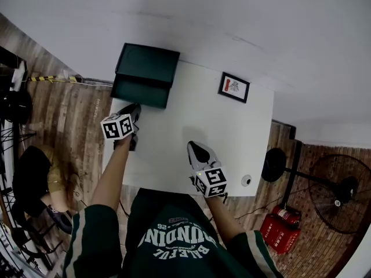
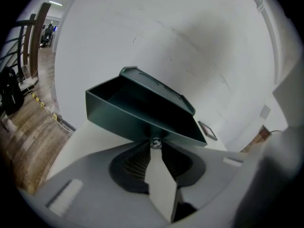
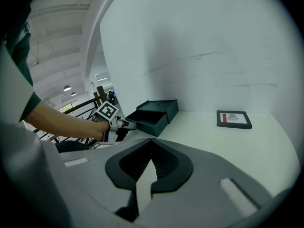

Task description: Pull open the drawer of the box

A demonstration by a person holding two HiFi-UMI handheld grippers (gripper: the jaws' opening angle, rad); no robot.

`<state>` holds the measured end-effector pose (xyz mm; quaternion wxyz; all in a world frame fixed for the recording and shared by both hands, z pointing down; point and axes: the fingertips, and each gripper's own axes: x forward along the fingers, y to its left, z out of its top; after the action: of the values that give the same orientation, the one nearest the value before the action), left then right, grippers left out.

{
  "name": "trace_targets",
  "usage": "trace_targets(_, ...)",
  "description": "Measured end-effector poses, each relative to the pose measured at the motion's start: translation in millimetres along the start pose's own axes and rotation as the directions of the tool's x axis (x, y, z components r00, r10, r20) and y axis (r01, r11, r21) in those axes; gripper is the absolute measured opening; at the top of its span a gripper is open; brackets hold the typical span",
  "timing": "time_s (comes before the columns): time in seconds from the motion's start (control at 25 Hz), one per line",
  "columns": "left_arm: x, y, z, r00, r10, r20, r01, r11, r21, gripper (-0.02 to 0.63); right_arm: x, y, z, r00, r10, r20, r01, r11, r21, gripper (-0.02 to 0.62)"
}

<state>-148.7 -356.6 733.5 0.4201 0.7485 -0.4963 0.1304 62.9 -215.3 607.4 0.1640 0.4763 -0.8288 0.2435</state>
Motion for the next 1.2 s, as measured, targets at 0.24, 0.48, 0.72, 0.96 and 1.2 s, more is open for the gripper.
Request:
trace_targets(0.24, -9.2, -1.0, -16.5, 1.0, -0.003, -0.021, 0.003, 1.0, 0.0, 0.129, -9.1, 2.5, -1.0, 1.0, -0.005, 0.002, 0.005, 1.0, -0.01, 0.002)
trace_targets(0.48, -15.5, 1.6, -15.8, 1.0, 0.02, -0.021, -0.02, 1.0, 0.001, 0.129, -18.0, 3.1, 4.7, 1.0, -0.018, 0.021, 0.018, 1.0, -0.024, 0.002)
trace_targets(0.72, -41.4, -20.3, -15.4, 1.0, -0.009, 0.01, 0.008, 0.998, 0.067, 0.129, -32.0, -7.9, 17.2, 0.997, -0.049, 0.061, 0.051, 0.998, -0.031, 0.002)
trace_targets(0.96, -89.9, -87.8, 11.1, 0.986, -0.081, 0.147, 0.053, 0.981, 0.185, 0.114, -52.4, -26.5, 52.6, 0.985, -0.086, 0.149, 0.098, 0.992, -0.078, 0.002)
trace_targets(1.2, -137.1, -149.6, 29.8, 0.953, -0.147, 0.266, 0.046, 0.935, 0.353, 0.052, -78.7, -28.7, 84.1, 0.971, -0.067, 0.231, 0.092, 0.991, -0.1, 0.002)
